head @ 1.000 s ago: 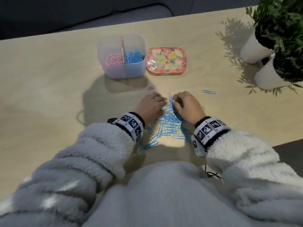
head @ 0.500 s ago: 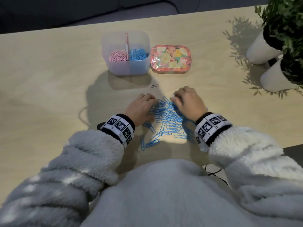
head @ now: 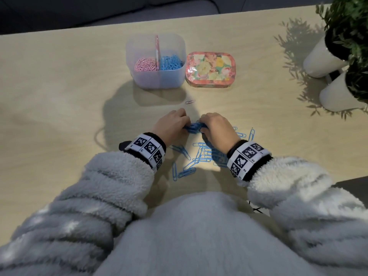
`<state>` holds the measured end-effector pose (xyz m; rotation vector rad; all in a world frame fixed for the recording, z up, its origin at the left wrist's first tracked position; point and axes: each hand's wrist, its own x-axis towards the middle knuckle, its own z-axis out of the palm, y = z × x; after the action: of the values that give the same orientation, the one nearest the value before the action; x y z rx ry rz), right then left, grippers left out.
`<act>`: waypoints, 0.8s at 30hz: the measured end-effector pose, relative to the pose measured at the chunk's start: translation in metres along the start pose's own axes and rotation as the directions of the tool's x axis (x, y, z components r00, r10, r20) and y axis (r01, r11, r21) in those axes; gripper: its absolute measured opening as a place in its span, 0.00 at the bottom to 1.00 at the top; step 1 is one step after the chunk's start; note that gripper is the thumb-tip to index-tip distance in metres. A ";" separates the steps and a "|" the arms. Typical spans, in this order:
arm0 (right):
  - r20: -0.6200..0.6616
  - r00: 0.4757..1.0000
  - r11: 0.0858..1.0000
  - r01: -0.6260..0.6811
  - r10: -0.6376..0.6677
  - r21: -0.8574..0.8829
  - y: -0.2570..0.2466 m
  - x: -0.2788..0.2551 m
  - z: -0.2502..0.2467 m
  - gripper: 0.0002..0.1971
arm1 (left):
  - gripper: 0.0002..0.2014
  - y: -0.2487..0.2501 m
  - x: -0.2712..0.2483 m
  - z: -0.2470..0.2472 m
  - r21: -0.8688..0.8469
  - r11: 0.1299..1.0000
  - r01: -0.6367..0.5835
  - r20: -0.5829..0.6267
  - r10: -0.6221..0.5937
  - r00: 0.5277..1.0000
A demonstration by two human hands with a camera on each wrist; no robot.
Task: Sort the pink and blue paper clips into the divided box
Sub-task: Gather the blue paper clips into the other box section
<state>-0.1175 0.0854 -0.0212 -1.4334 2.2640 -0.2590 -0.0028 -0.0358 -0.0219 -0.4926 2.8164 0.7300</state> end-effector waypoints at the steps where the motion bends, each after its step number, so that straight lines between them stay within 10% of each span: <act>1: -0.006 1.000 0.999 -0.017 0.018 0.030 0.001 0.003 -0.005 0.10 | 0.11 -0.001 -0.002 0.000 -0.008 1.000 0.022 -0.007 -0.022 1.000; 10: 0.032 0.970 0.700 -0.195 0.239 0.687 -0.029 0.076 -0.098 0.08 | 0.10 -0.015 -0.013 -0.002 -0.046 0.992 0.120 0.026 -0.119 0.993; 24: 0.001 0.944 0.818 -0.288 0.331 0.498 -0.072 0.164 -0.124 0.19 | 0.06 -0.027 -0.026 -0.045 -0.232 0.968 0.092 -0.183 -0.137 0.974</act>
<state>-0.1758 -0.1023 0.0716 -0.7882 2.2317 -0.7447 0.0262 -0.0734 0.0118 -0.8007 2.8671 1.0314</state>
